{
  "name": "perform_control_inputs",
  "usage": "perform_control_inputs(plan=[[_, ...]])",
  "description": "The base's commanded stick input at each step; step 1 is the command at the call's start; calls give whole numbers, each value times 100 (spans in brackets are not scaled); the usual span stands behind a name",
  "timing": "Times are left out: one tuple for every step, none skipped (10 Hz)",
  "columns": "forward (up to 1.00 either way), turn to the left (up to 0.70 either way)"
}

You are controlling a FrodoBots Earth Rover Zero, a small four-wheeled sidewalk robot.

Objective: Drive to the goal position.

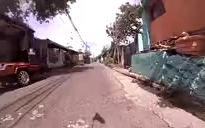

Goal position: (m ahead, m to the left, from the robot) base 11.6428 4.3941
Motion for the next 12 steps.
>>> perform_control_inputs(plan=[[70,0],[70,0],[70,0],[70,0],[70,0],[70,0],[70,0],[70,0],[70,3],[70,26],[70,23],[70,13]])
